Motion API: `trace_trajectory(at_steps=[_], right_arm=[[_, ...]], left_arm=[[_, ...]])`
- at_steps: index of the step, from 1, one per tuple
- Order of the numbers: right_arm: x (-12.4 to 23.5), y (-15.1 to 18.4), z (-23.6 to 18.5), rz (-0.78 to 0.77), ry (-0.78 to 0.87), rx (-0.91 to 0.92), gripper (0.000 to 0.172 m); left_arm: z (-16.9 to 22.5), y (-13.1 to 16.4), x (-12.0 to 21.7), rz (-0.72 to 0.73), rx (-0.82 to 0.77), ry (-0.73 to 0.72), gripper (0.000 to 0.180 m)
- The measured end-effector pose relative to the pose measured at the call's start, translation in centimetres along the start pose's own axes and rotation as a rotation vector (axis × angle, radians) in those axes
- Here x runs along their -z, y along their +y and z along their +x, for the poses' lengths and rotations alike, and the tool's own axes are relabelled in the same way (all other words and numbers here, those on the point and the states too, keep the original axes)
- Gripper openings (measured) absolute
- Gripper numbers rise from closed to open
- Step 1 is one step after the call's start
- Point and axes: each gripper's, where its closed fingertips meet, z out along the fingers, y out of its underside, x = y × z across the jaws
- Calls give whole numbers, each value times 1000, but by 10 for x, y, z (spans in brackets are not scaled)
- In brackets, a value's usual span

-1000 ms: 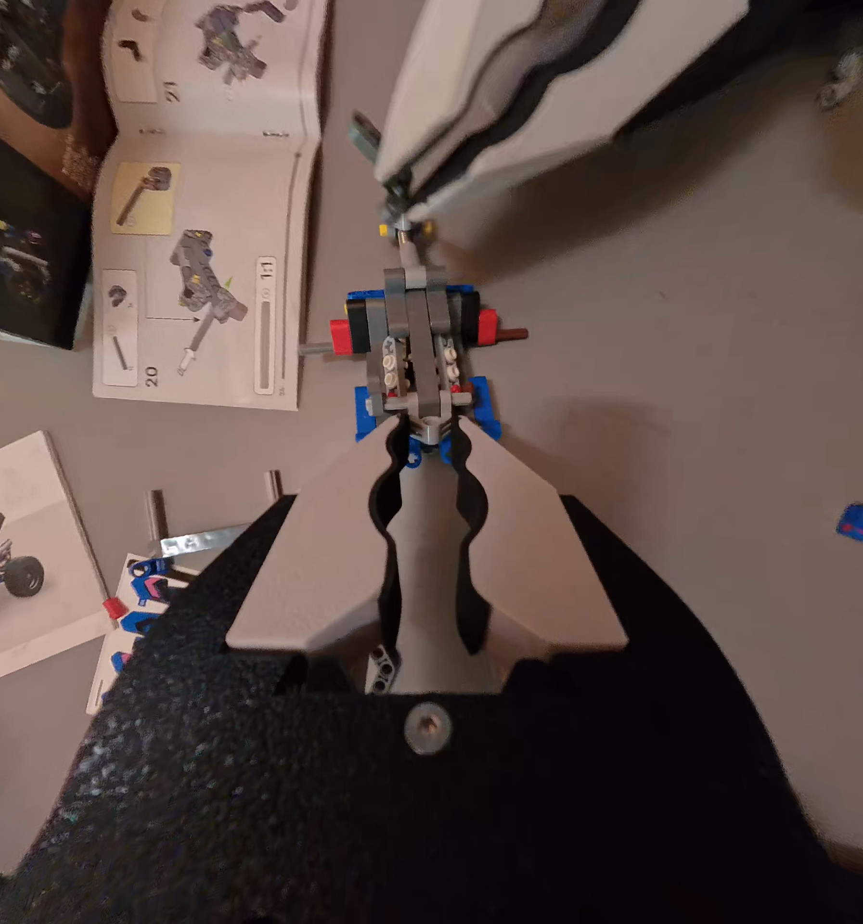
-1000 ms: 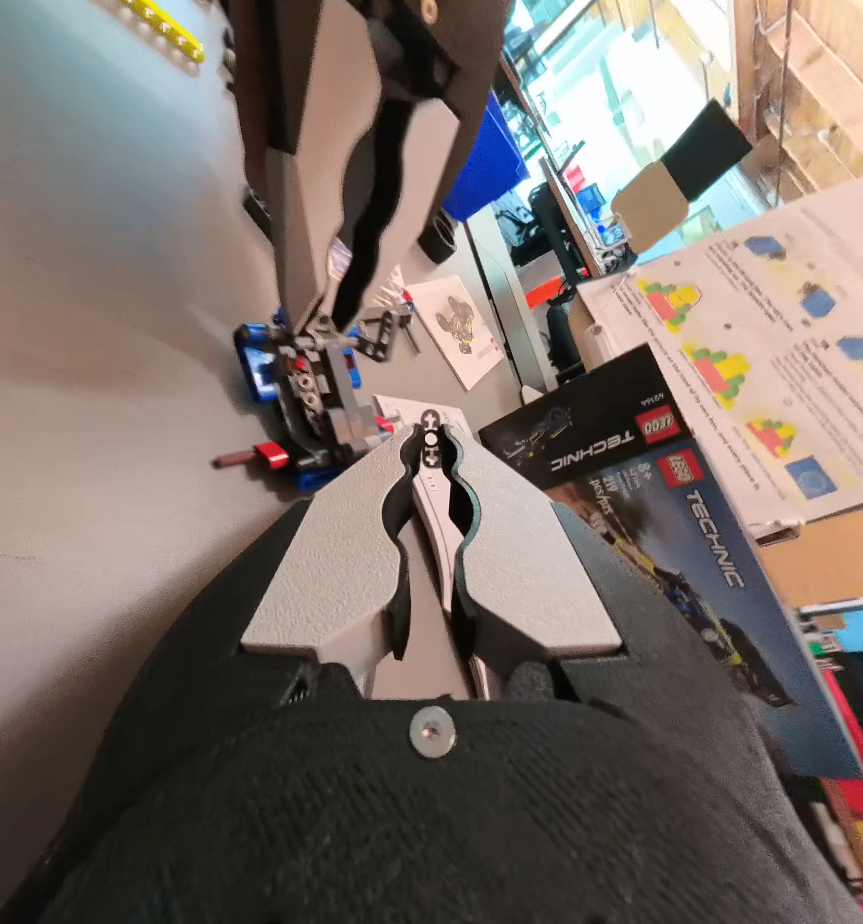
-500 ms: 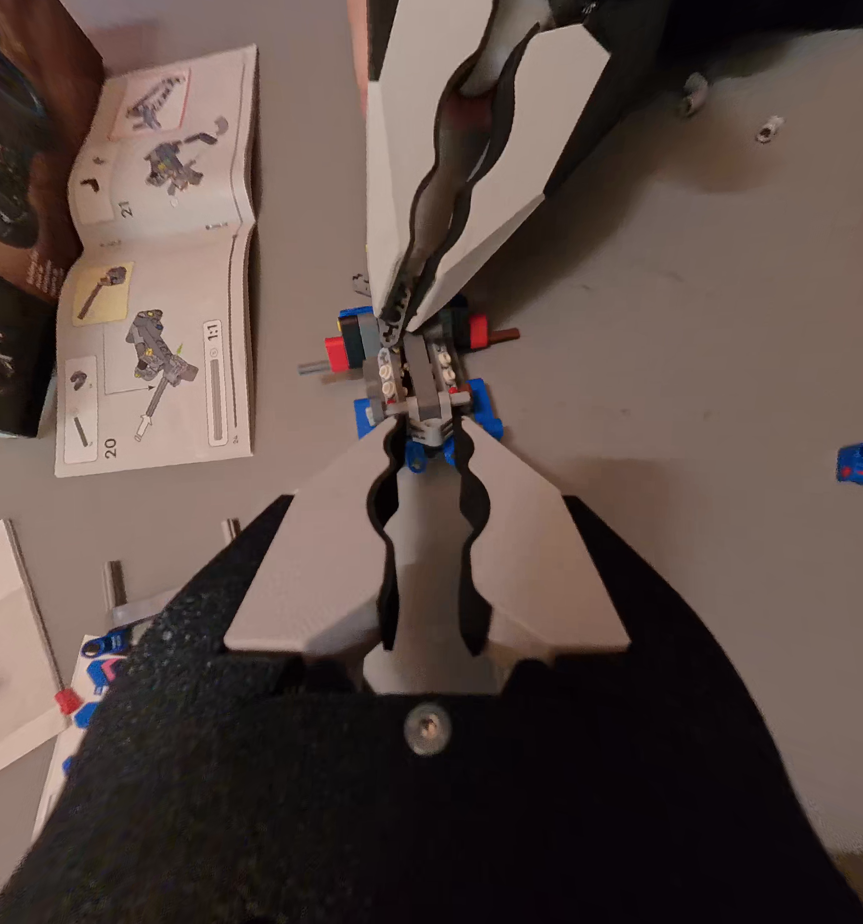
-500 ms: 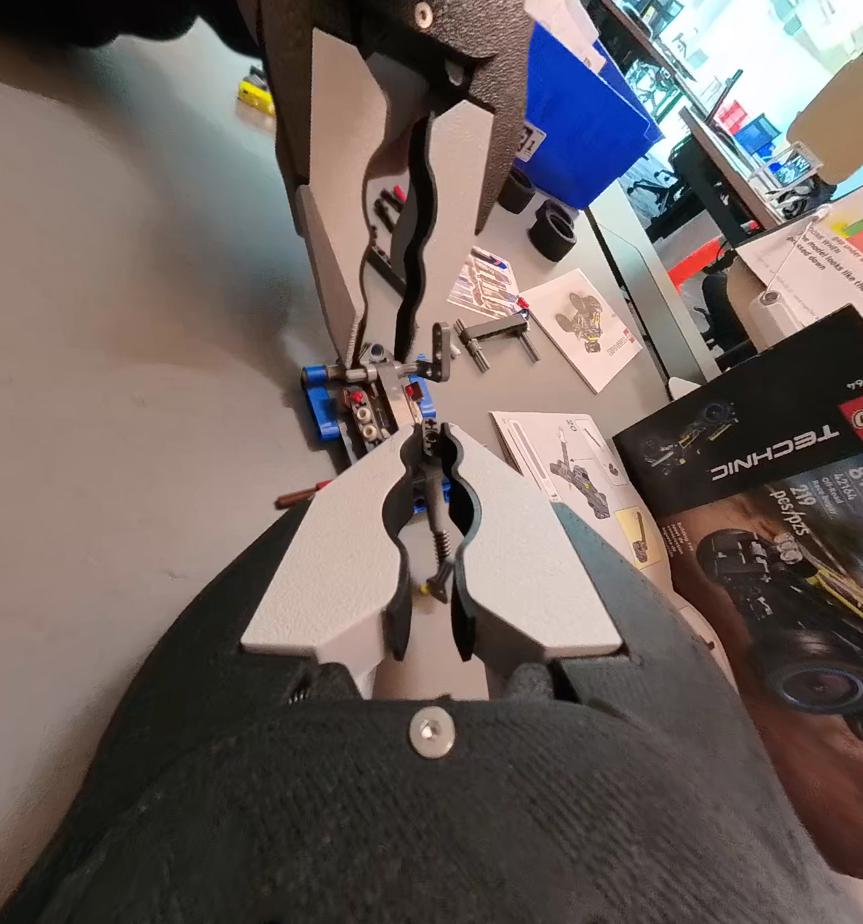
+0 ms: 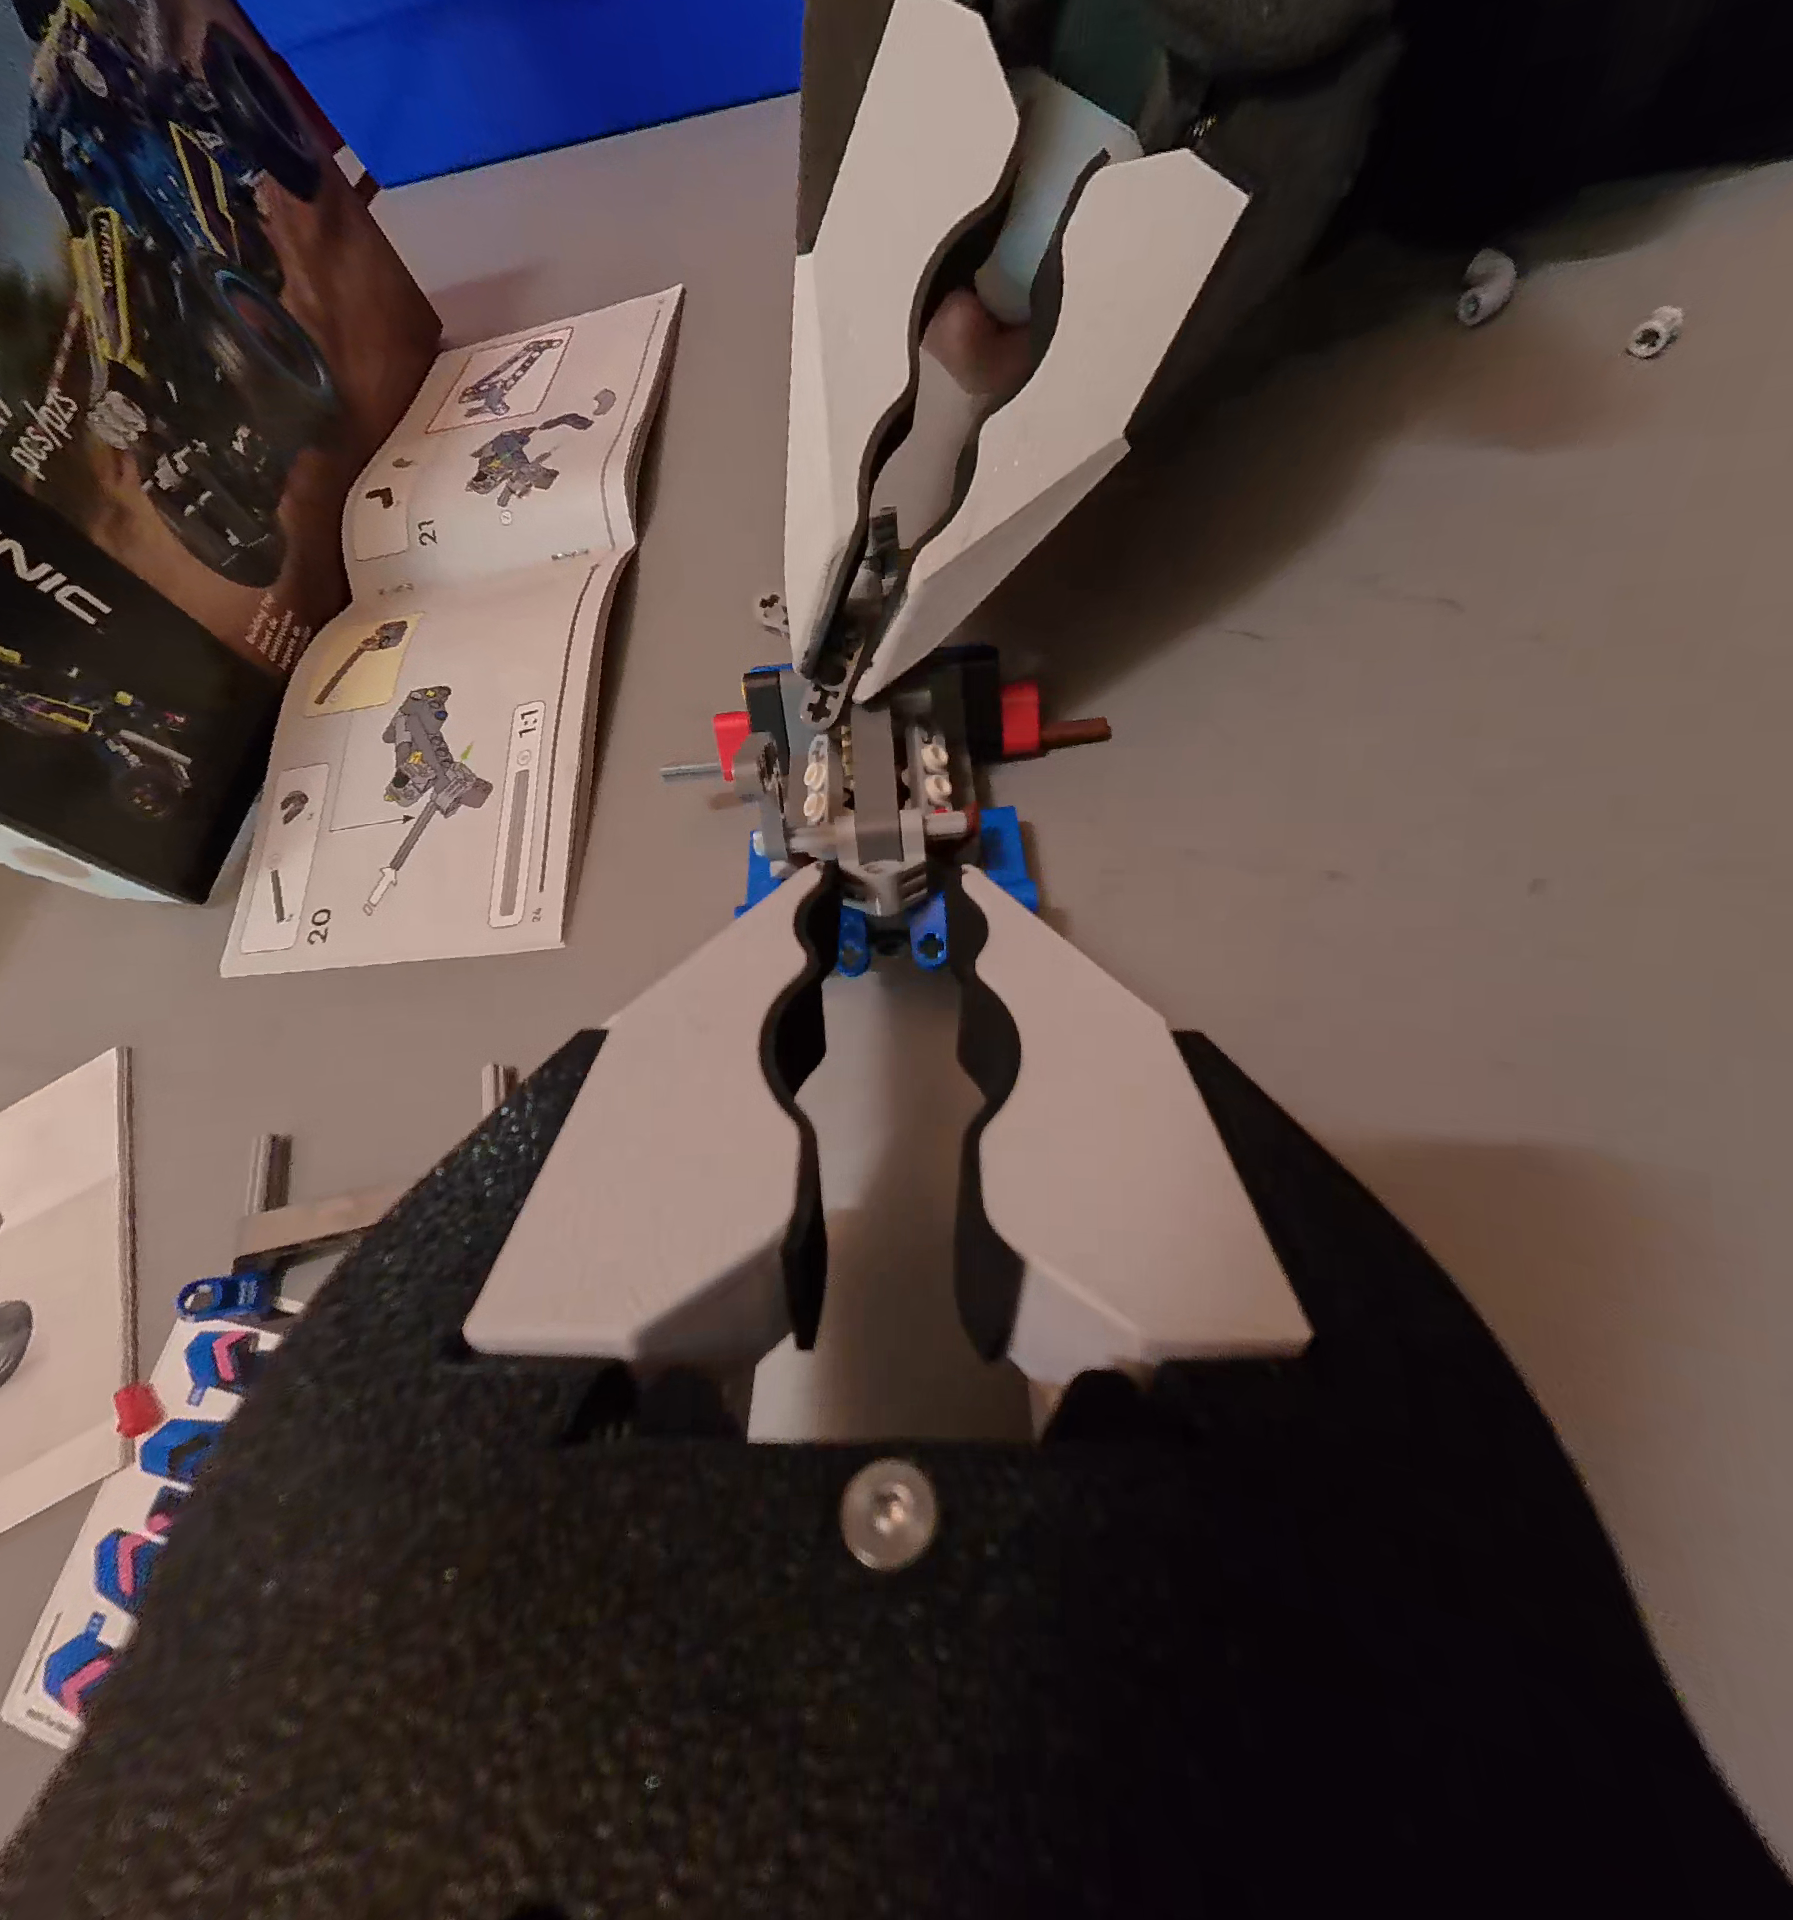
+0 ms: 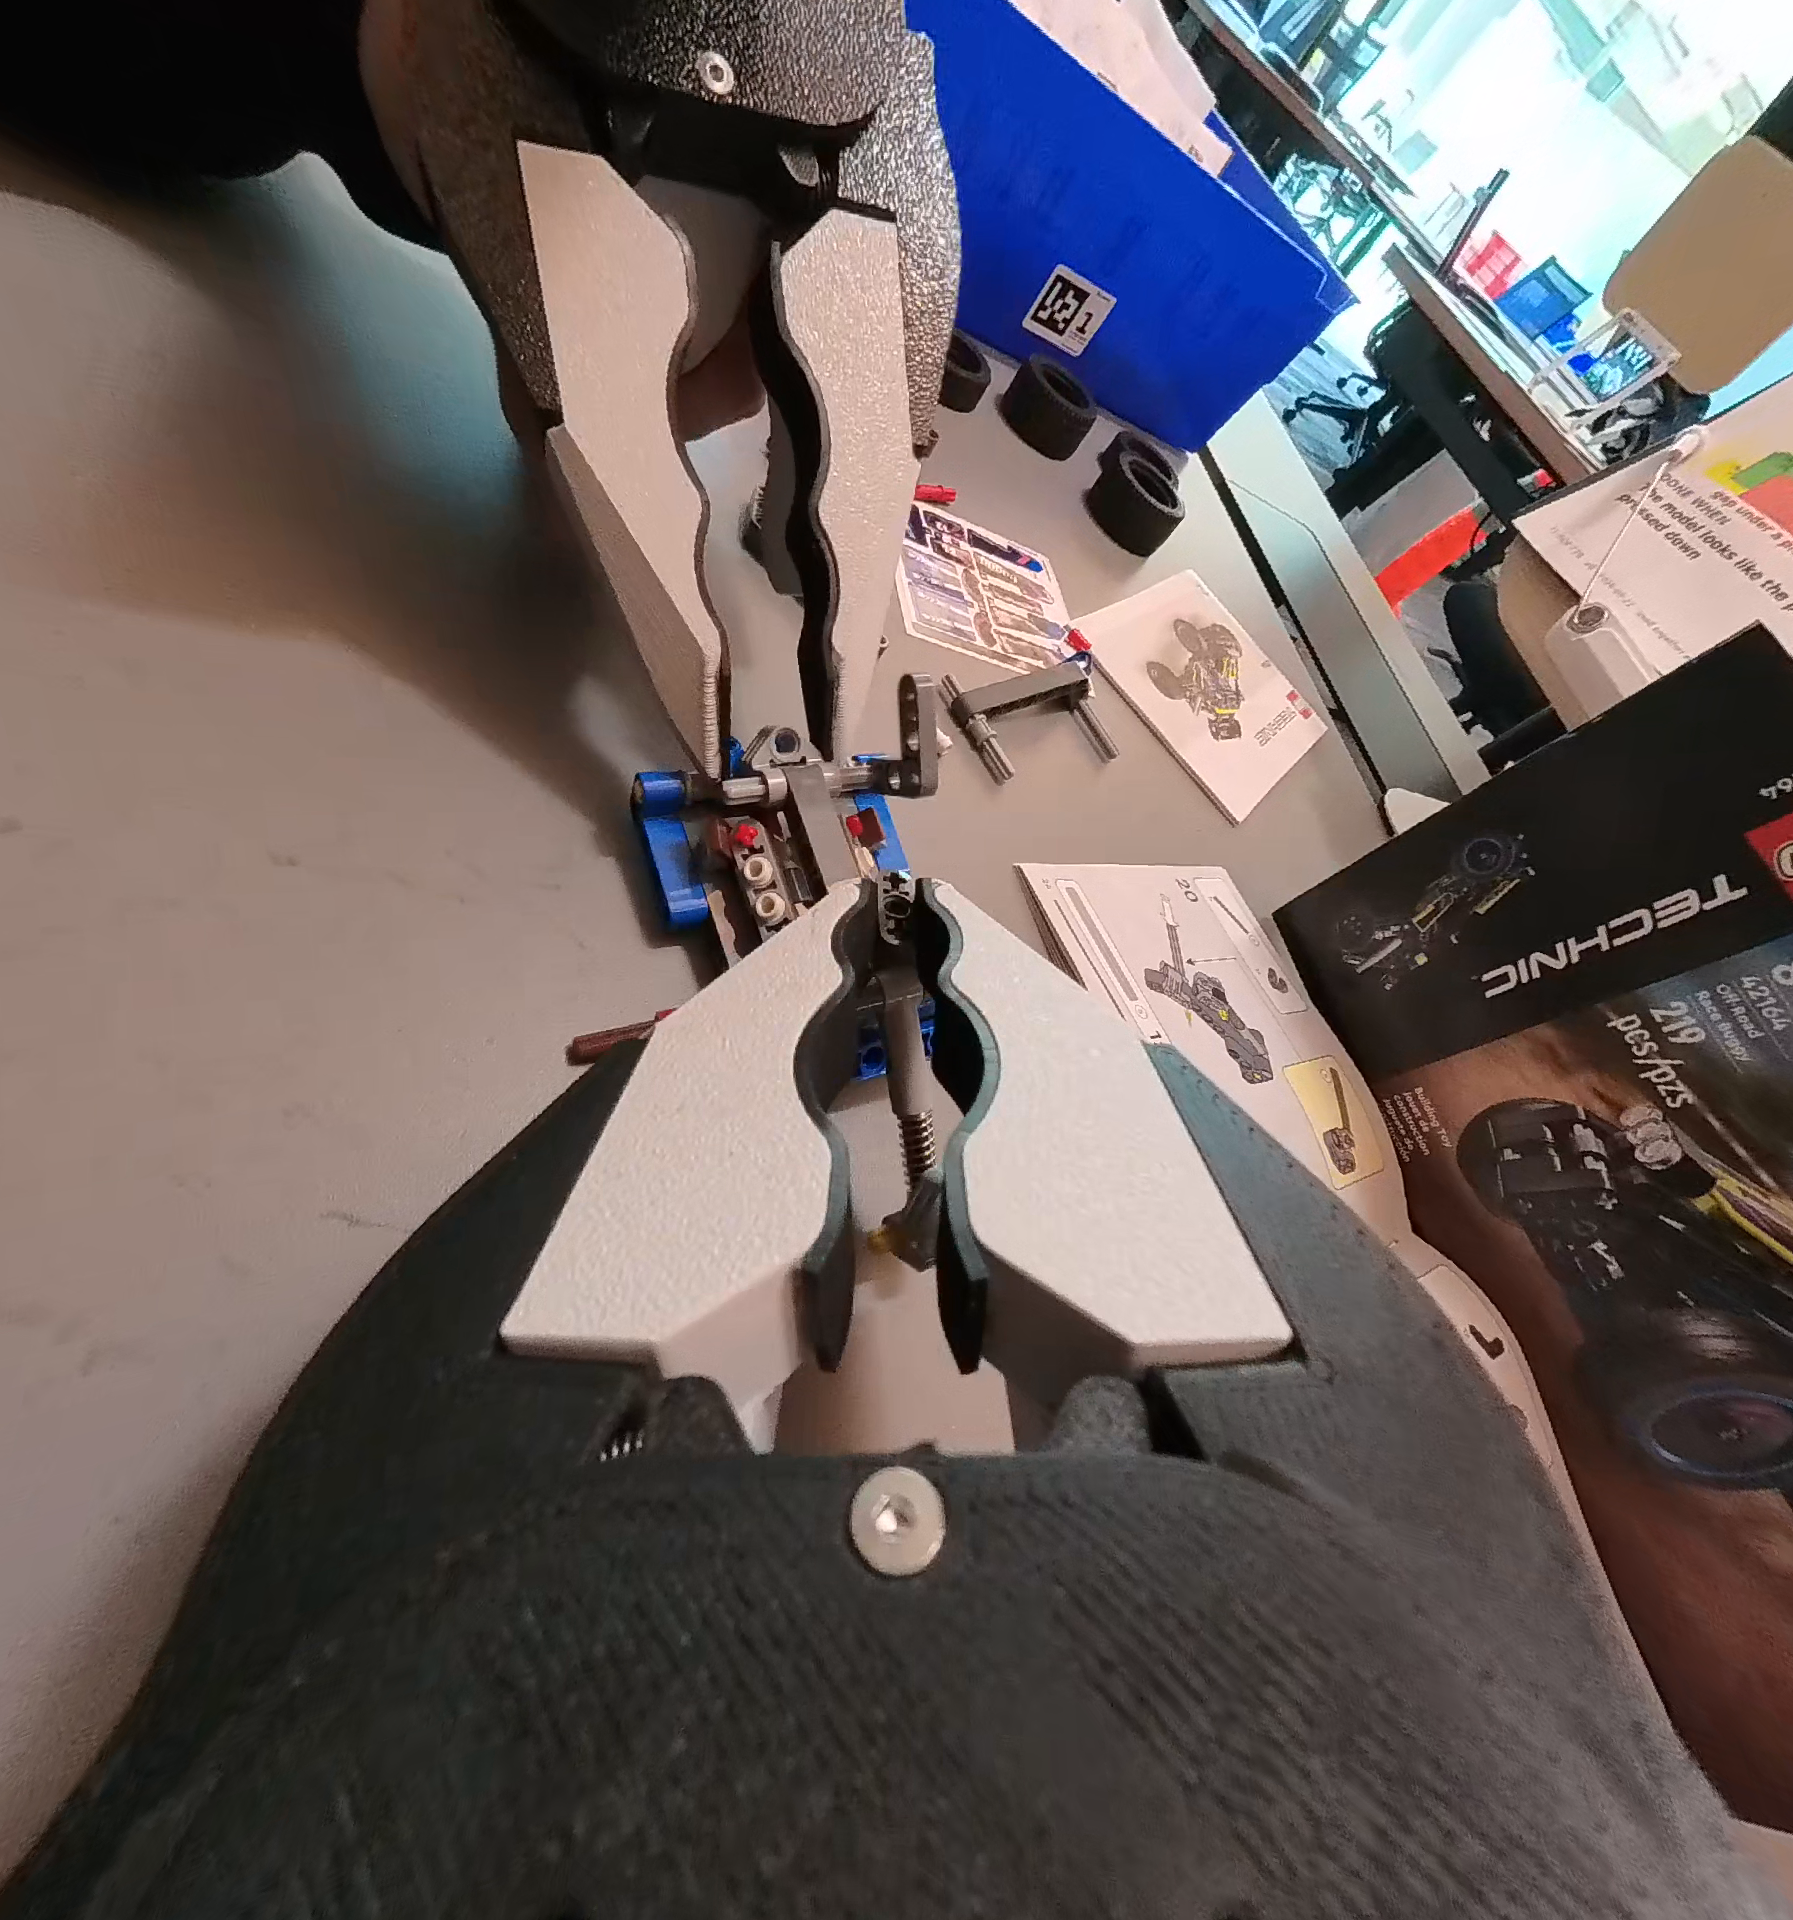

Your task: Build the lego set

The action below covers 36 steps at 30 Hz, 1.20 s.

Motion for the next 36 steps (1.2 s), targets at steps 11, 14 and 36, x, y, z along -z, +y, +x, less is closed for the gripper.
trace_trajectory(at_steps=[11, 14, 36], right_arm=[[0, 0, 0, 0, 11, 28, 4], [-1, -1, -1, -5, 18, 55, 4], [-2, -2, -2, 7, 21, 66, 4]], left_arm=[[-3, 0, 3, -23, -3, -3, 12], [-3, -1, 4, -80, 19, 7, 12], [-3, -1, 4, -117, 66, 27, 12]])
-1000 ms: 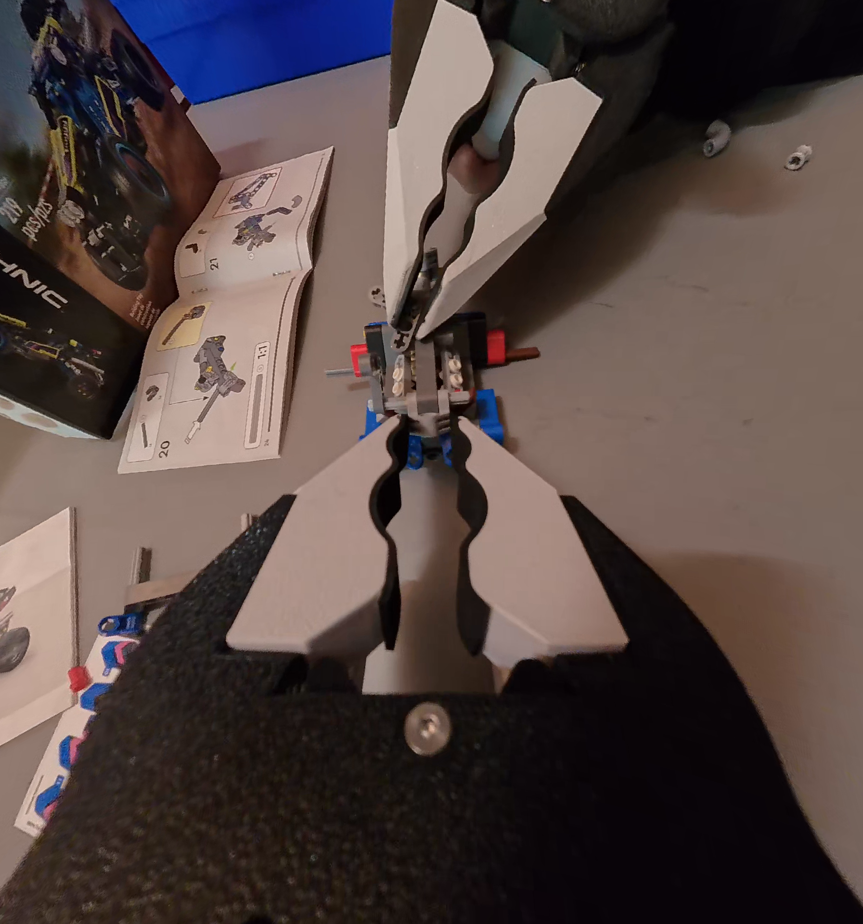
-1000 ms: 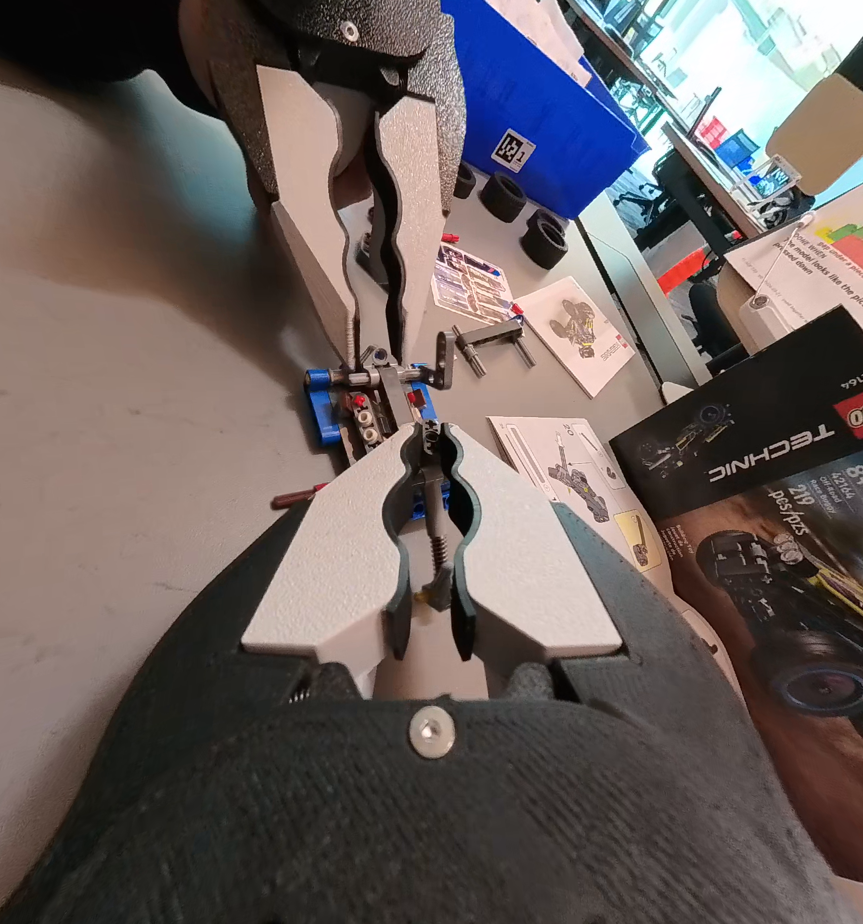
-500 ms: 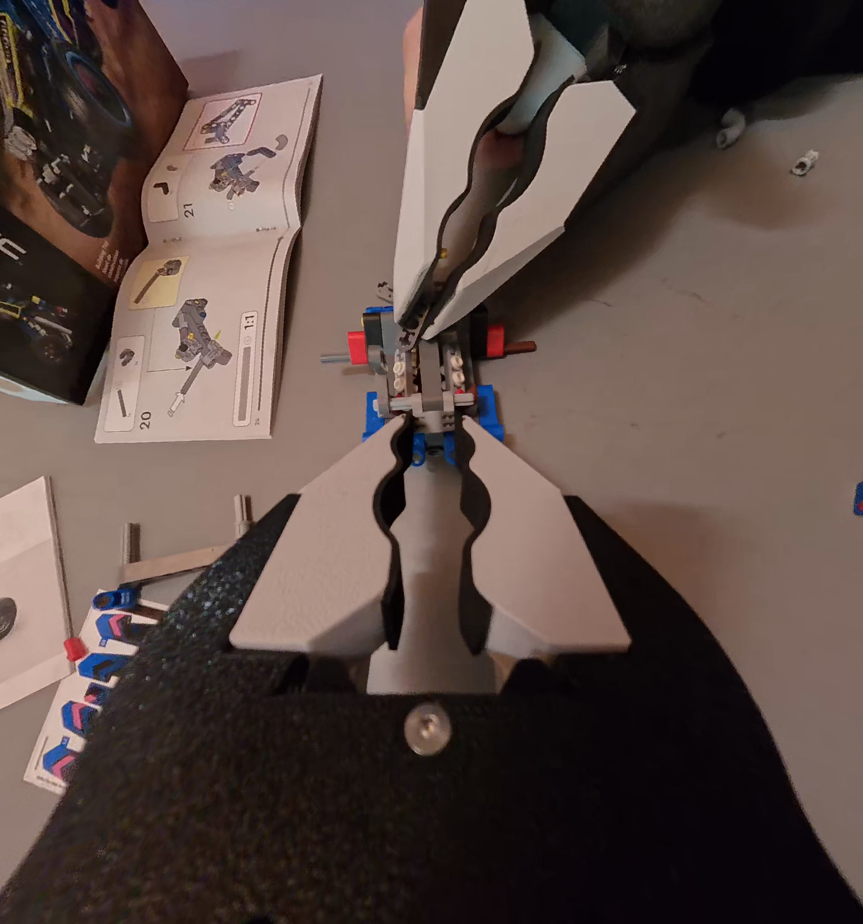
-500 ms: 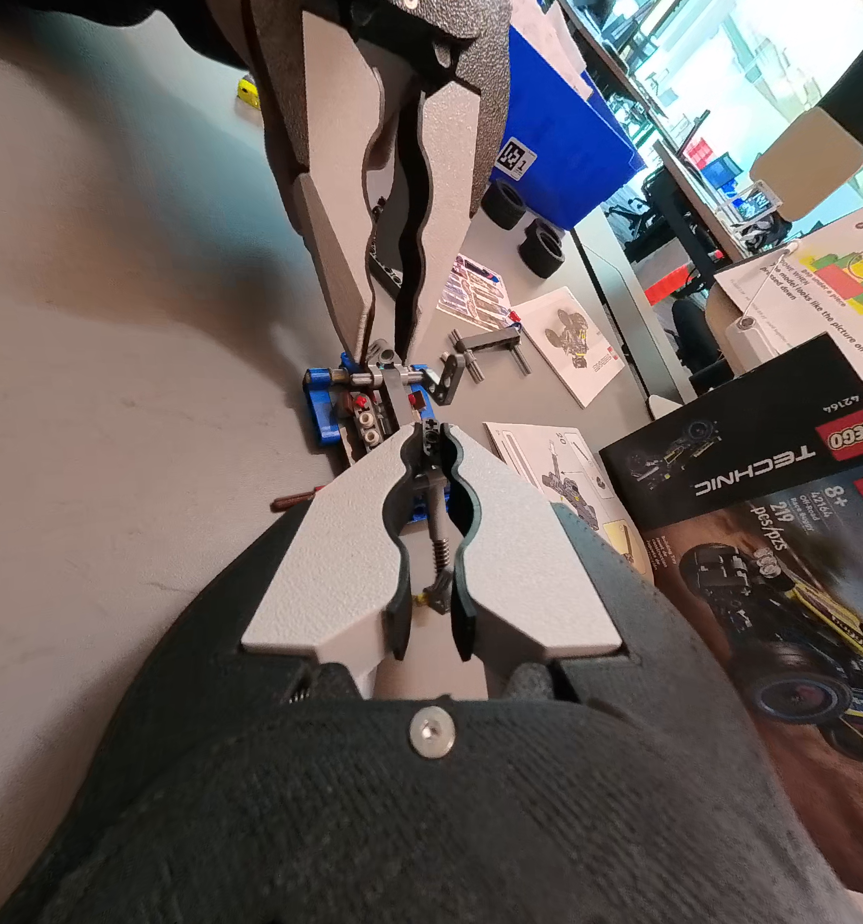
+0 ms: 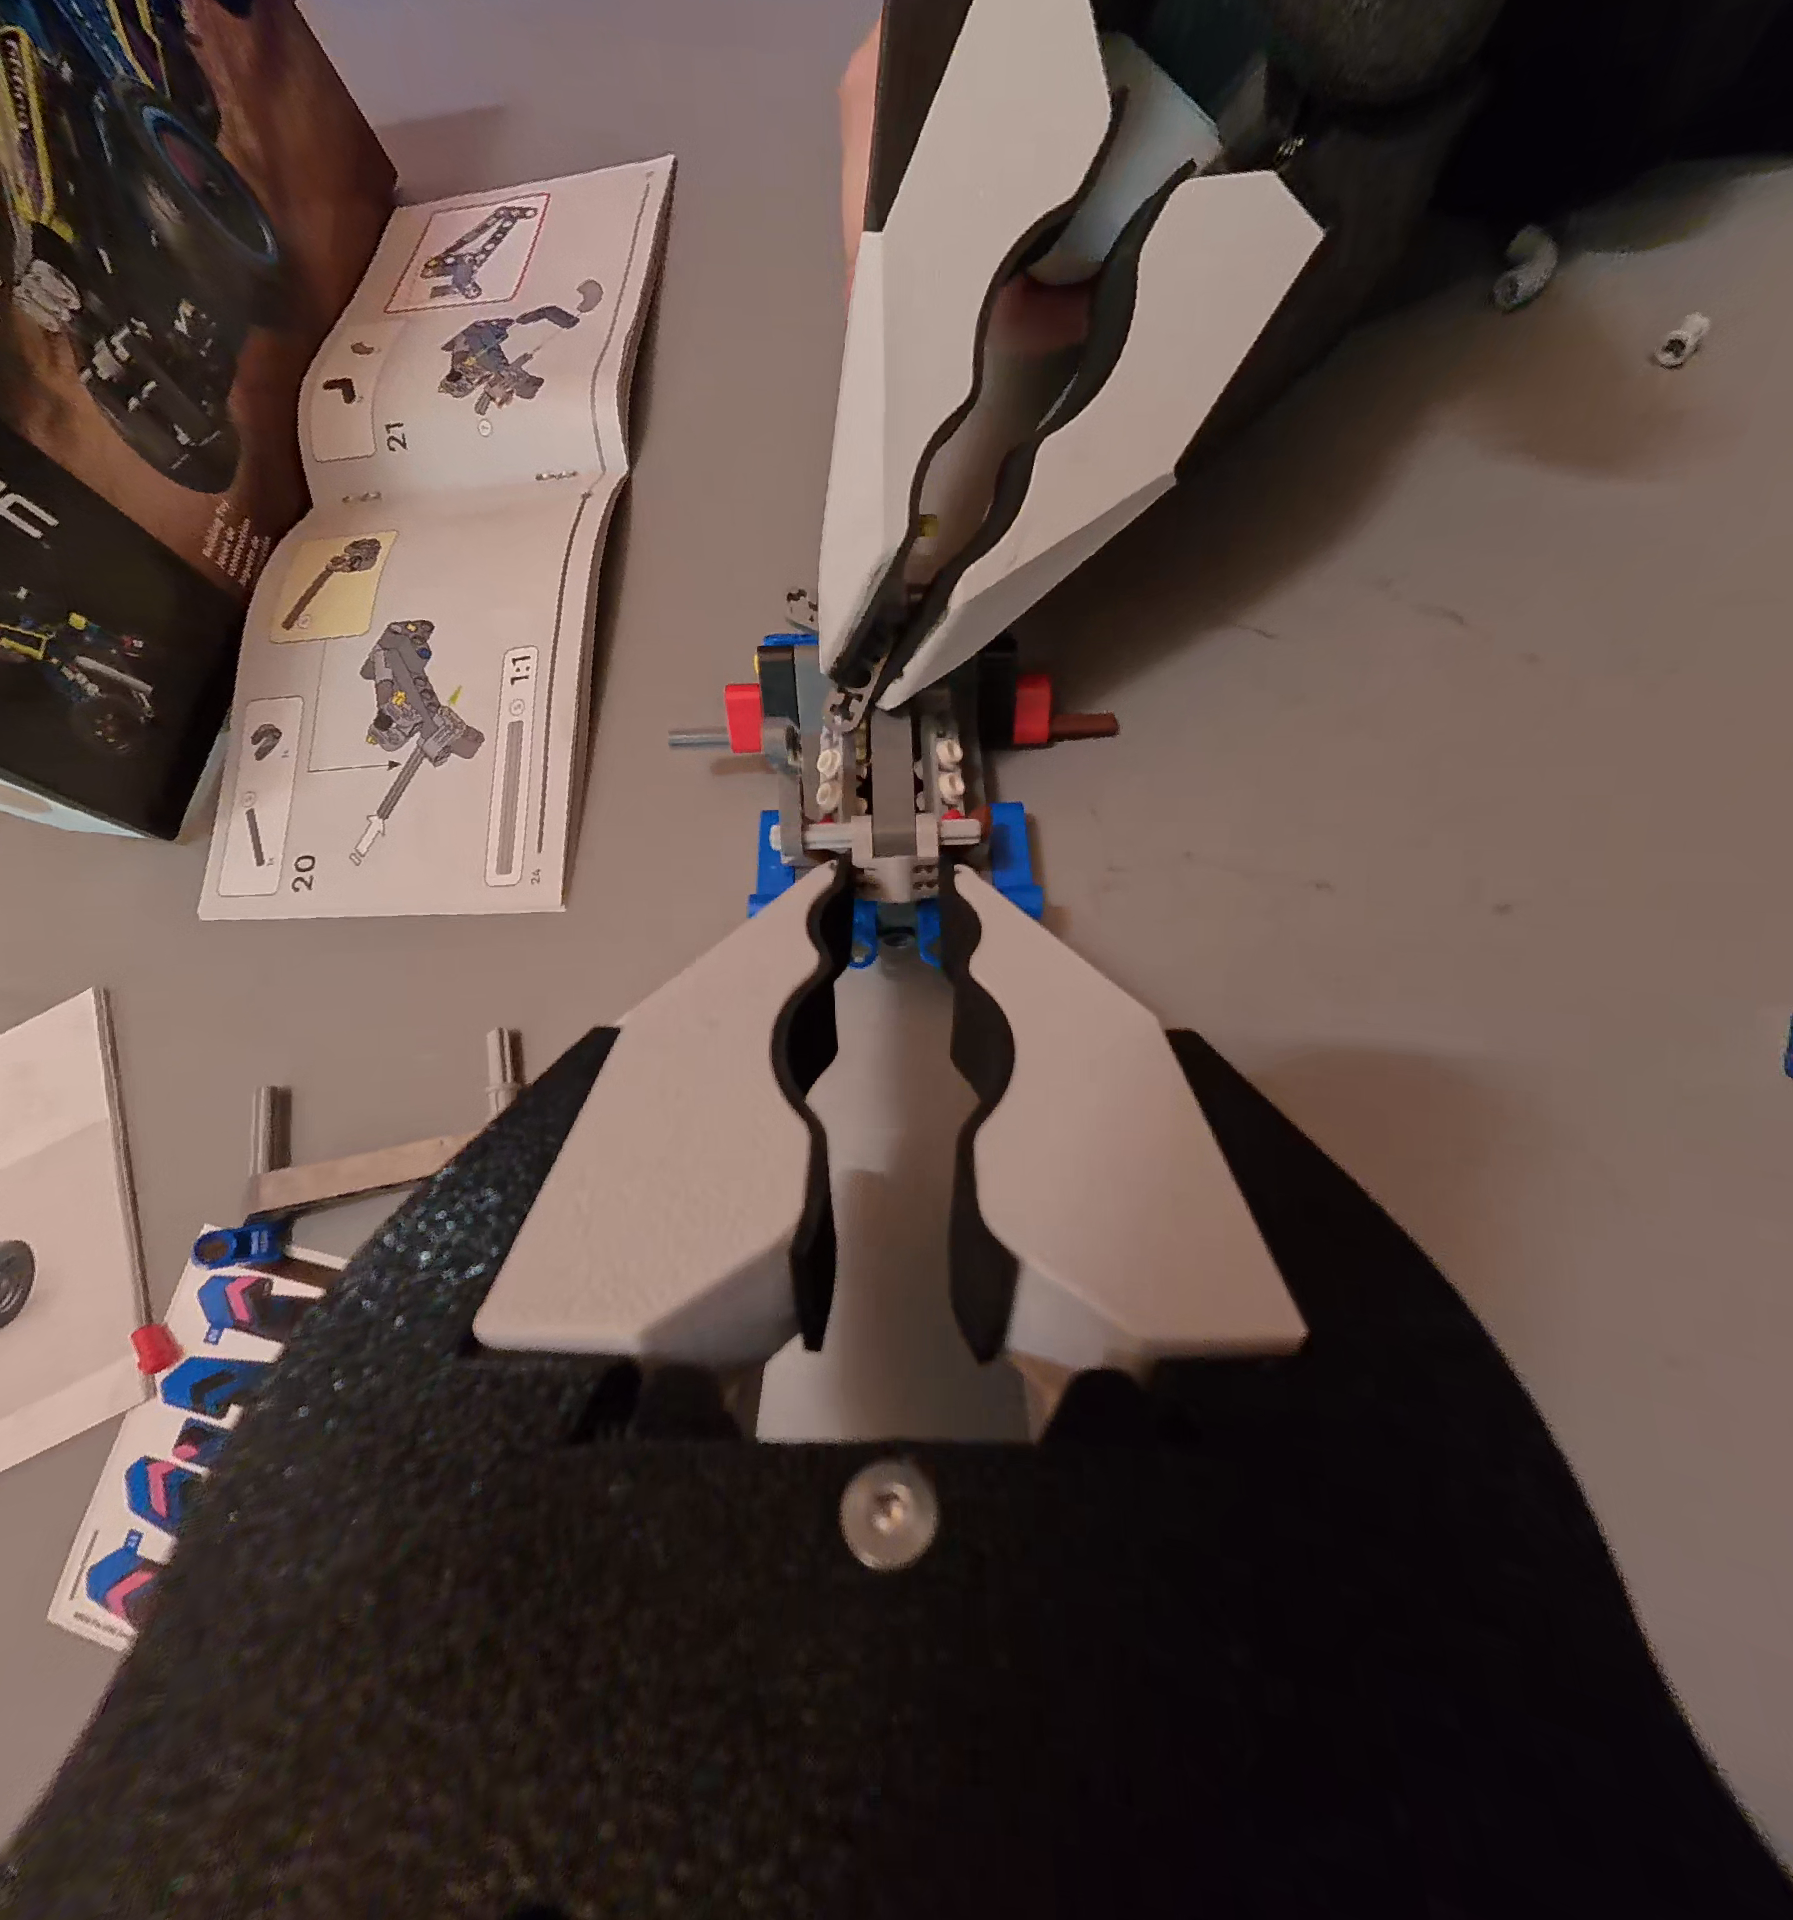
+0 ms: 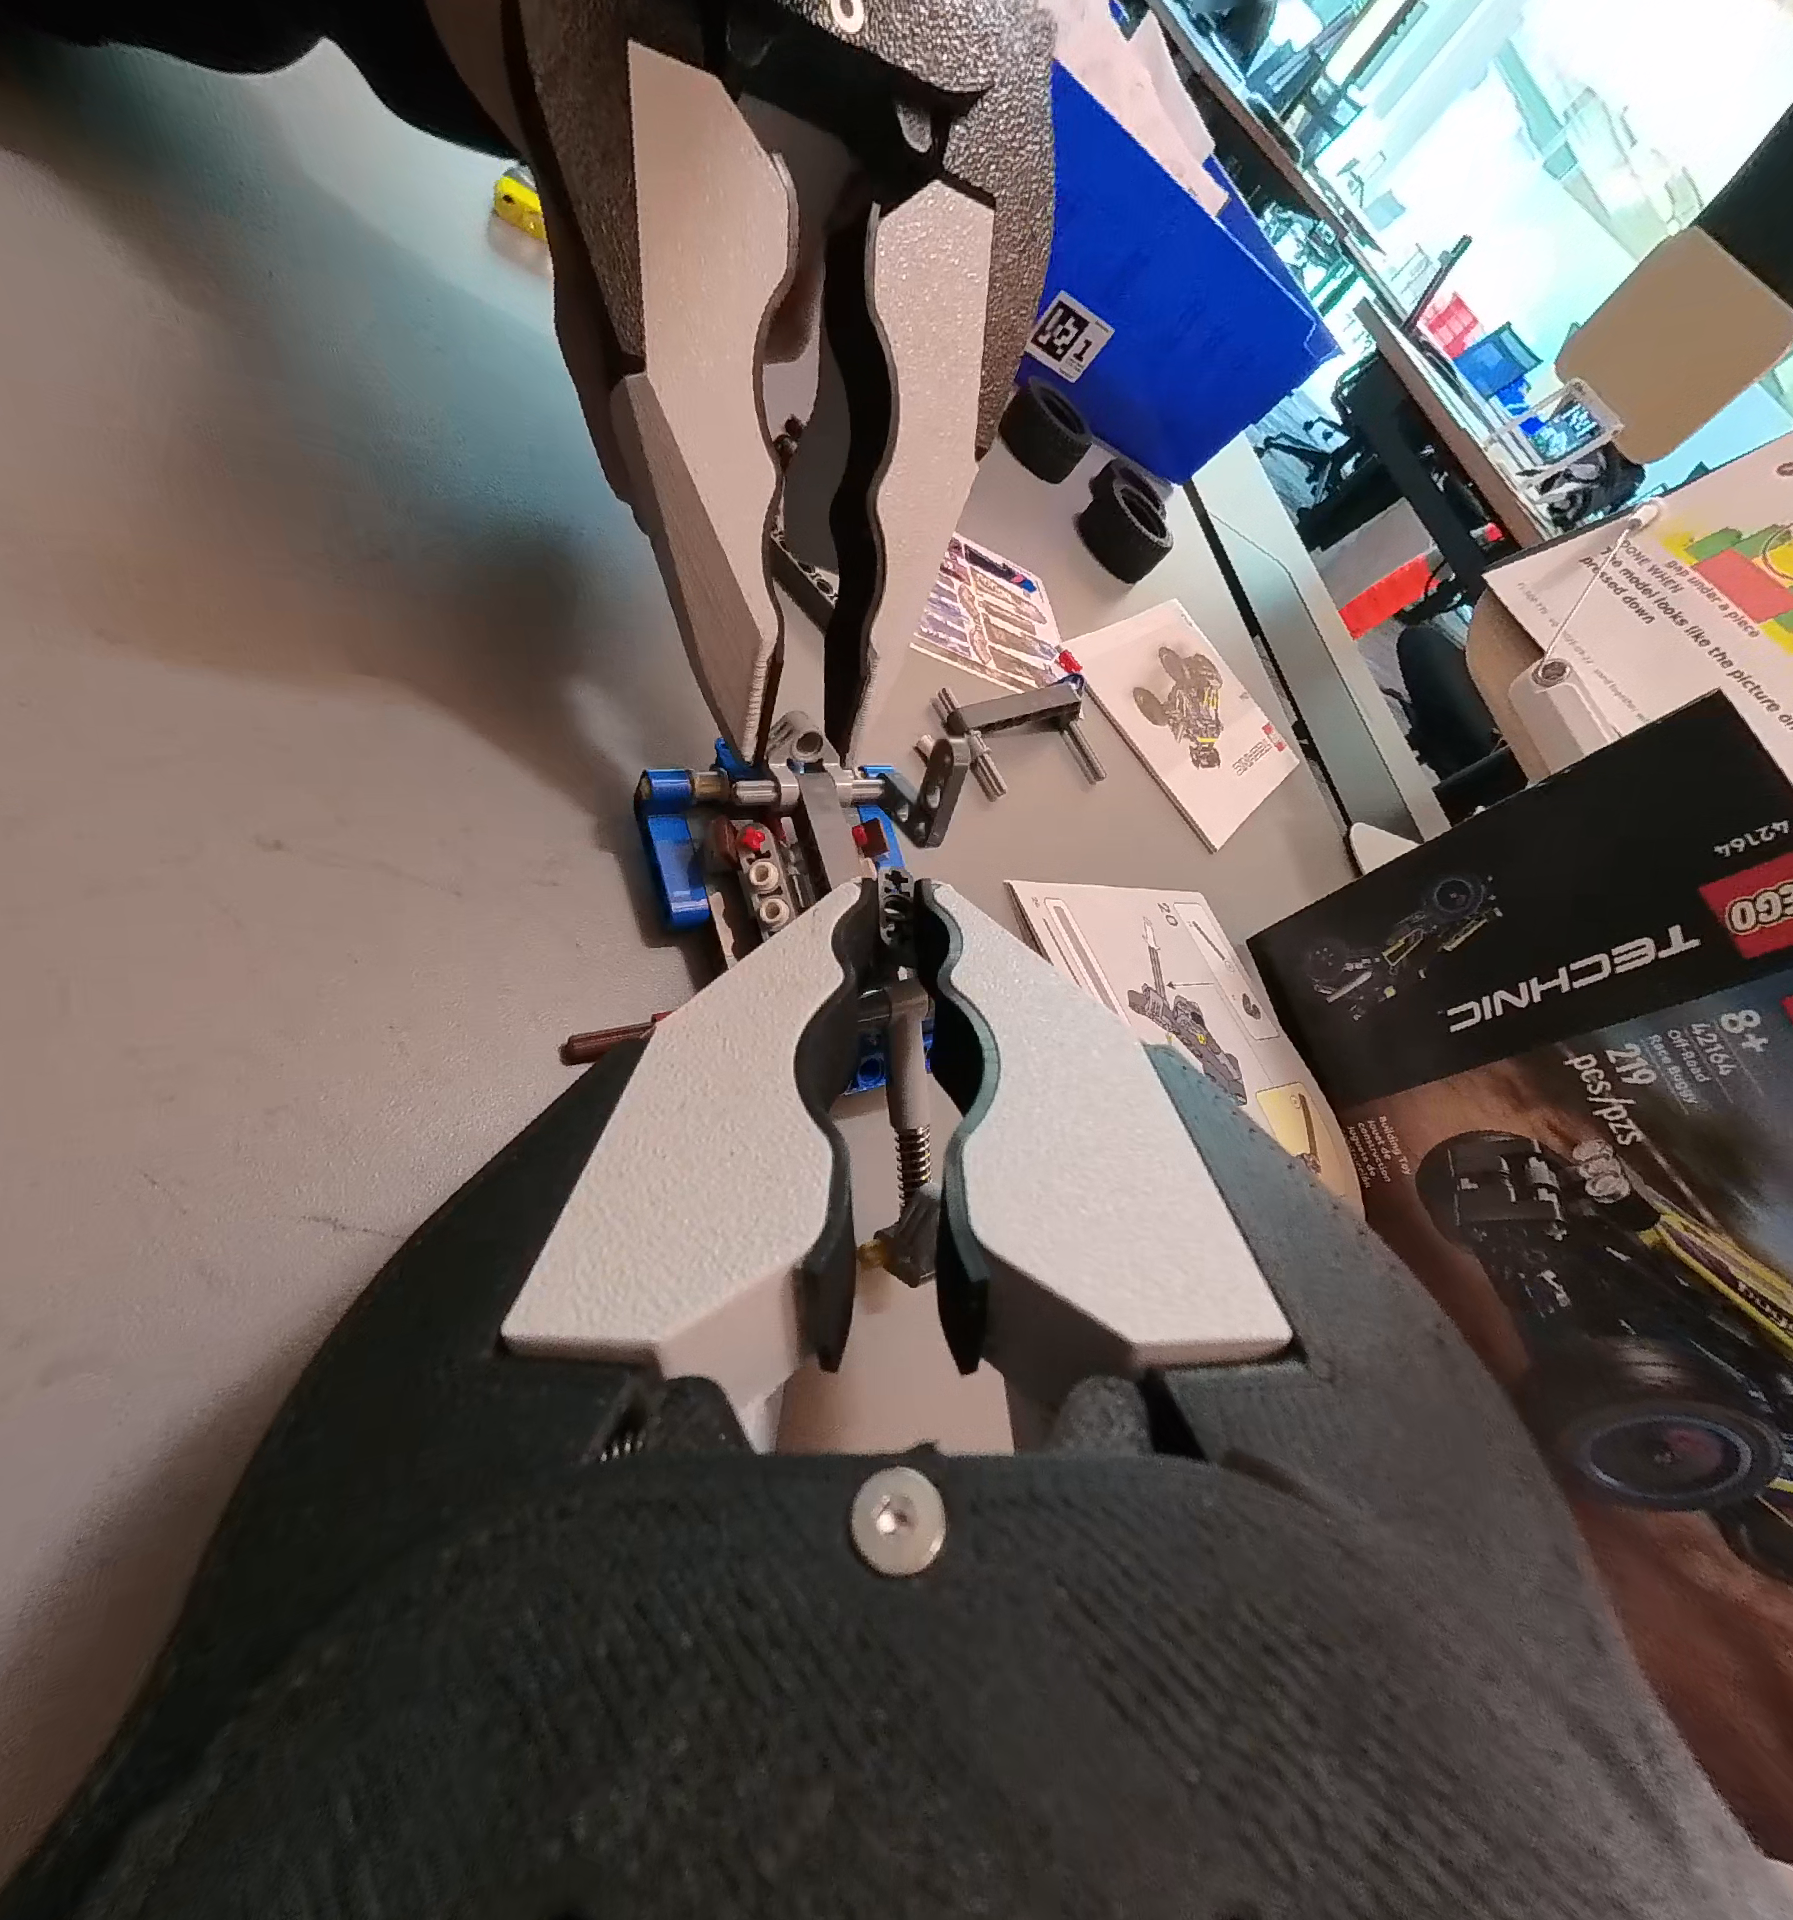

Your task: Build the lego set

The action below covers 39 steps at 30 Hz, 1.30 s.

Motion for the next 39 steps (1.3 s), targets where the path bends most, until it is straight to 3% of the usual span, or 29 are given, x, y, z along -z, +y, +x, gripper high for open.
trace_trajectory(at_steps=[10, 28, 36, 39], right_arm=[[0, 0, 0, 2, 0, -1, 3], [0, -1, -2, 10, 1, 24, 3], [13, -21, -24, 124, -91, 154, 3], [15, -29, -35, 161, -81, 280, 3]], left_arm=[[0, 1, -1, -27, -18, -22, 12], [1, -3, 0, 70, 17, -2, 12], [2, -4, -2, 88, 56, 23, 12], [2, -4, -2, 92, 71, 36, 12]])
